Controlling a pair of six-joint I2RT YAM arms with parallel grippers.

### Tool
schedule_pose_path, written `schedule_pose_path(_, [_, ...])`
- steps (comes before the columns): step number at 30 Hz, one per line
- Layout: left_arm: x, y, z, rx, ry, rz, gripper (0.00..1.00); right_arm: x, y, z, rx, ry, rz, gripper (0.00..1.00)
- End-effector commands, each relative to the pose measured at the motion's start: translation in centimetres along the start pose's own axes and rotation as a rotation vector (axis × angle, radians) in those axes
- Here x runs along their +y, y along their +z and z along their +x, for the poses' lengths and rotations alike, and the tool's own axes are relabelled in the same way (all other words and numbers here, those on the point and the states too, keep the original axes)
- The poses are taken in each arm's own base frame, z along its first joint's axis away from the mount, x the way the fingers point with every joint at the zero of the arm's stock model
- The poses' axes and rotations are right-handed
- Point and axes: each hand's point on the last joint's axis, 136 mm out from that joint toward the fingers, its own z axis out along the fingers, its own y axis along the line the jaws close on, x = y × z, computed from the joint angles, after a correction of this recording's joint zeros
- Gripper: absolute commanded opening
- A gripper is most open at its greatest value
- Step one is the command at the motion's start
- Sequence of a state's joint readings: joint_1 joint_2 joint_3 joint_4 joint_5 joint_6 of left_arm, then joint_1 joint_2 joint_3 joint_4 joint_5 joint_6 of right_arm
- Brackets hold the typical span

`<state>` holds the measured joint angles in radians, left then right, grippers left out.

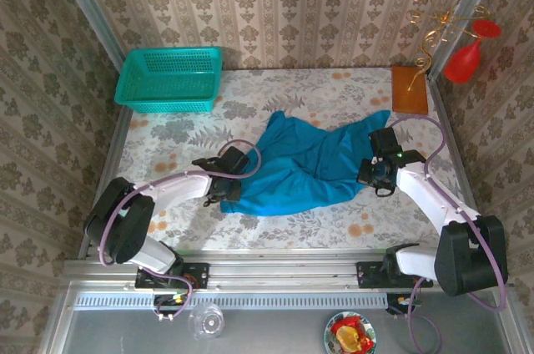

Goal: Fold the inside-out t-shirt

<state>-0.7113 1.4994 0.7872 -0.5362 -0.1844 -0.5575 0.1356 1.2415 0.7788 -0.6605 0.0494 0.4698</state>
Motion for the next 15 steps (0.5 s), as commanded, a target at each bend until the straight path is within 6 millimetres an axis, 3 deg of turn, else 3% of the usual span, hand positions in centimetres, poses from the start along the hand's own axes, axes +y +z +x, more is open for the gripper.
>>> schedule_pose_path(1, [0.6, -0.3, 0.4, 0.02, 0.006, -0.05, 0.42, -0.1, -1.1, -0.5, -0.02, -0.024, 0.018, 0.0])
schedule_pose_path(7, [1.9, -0.7, 0.9, 0.01, -0.003, -0.082, 0.33, -0.1, -1.1, -0.6, -0.022, -0.025, 0.016, 0.0])
schedule_pose_path(15, [1.0, -0.6, 0.6, -0.016, -0.074, 0.071, 0.1, 0.0, -1.2, -1.0, -0.039, -0.019, 0.016, 0.0])
